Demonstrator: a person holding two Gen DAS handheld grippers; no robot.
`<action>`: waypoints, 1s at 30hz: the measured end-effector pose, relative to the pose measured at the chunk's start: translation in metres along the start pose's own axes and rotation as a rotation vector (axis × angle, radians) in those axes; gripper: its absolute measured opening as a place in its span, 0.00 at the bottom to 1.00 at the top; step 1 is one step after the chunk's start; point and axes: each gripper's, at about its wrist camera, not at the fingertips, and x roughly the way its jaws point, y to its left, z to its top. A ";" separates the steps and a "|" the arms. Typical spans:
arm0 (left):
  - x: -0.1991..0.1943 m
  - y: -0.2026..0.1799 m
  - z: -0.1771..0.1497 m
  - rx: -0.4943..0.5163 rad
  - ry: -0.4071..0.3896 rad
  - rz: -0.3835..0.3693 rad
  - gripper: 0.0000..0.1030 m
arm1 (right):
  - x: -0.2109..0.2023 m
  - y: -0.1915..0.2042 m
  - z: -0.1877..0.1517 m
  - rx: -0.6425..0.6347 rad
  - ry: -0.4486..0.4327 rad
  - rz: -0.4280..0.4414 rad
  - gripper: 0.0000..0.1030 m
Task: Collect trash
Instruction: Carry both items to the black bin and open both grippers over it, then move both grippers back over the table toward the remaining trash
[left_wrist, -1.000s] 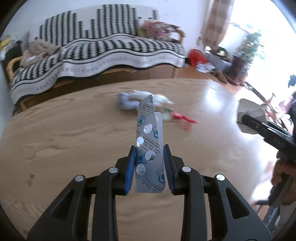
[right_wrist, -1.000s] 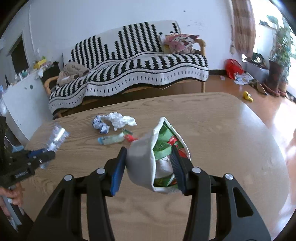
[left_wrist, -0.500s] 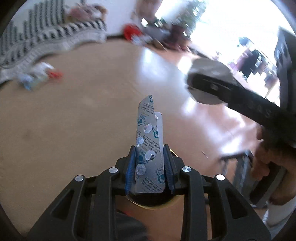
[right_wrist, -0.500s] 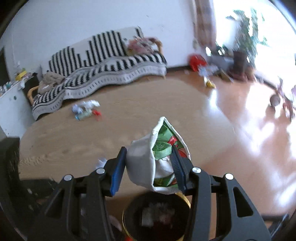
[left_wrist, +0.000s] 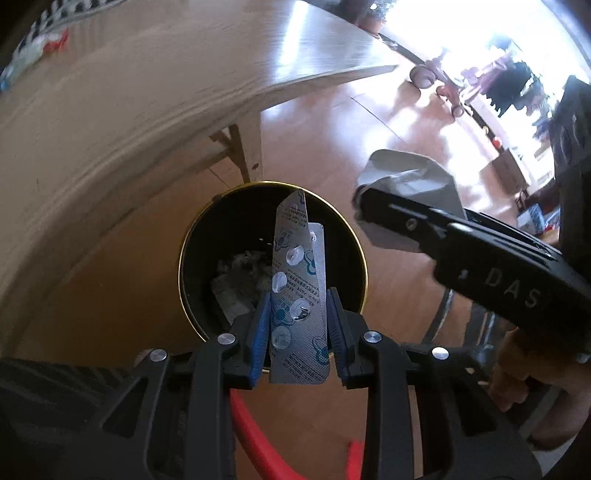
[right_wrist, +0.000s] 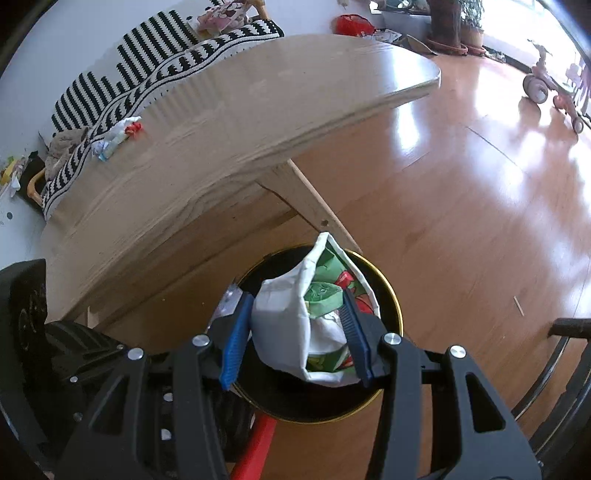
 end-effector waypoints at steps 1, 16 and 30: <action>0.000 0.001 0.000 -0.006 -0.002 -0.007 0.28 | -0.001 0.000 0.002 -0.003 -0.001 0.002 0.46; 0.011 -0.007 0.002 0.028 0.014 0.000 0.28 | 0.007 0.002 0.013 -0.004 0.015 -0.001 0.46; -0.001 -0.006 0.001 0.007 -0.027 -0.071 0.94 | 0.008 -0.025 0.022 0.143 0.012 -0.057 0.94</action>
